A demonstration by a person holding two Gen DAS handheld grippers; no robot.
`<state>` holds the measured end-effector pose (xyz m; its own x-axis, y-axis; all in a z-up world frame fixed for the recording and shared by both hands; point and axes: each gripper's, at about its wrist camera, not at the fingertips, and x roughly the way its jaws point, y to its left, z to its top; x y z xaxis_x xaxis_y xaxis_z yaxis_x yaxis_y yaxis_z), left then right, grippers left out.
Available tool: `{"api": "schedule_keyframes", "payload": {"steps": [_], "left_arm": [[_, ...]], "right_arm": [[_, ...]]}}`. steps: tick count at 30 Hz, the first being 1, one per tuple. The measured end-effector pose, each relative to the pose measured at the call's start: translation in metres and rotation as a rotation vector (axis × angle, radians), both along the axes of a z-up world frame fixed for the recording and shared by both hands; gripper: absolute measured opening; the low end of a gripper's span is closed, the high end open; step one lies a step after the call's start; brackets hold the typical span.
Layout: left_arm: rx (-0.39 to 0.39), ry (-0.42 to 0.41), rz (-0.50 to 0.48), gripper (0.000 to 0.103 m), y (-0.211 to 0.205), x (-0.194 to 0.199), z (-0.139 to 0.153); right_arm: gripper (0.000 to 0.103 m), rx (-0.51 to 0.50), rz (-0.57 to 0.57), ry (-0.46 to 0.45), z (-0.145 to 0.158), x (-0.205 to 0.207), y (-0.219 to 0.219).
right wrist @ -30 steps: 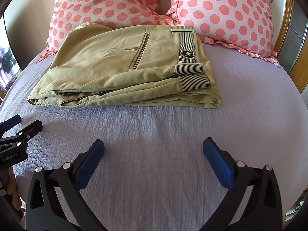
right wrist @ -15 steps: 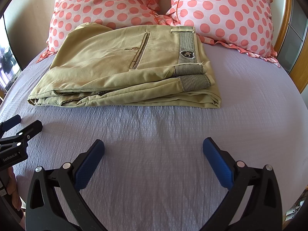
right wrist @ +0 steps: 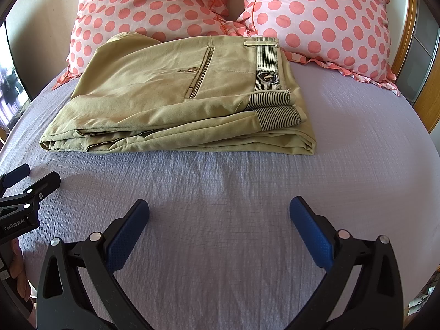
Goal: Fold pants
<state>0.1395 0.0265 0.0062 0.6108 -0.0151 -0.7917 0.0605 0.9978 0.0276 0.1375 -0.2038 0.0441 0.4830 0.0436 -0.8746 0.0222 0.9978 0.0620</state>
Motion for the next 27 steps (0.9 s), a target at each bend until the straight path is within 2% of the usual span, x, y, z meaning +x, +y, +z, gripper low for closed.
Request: {"api": "schedule_keyframes", "payload": {"steps": [27], "left_arm": [[0.002, 0.0, 0.001, 0.101, 0.0011, 0.0011, 0.0009]], "right_arm": [[0.102, 0.0, -0.001, 0.0, 0.0002, -0.0002, 0.0003]]}}
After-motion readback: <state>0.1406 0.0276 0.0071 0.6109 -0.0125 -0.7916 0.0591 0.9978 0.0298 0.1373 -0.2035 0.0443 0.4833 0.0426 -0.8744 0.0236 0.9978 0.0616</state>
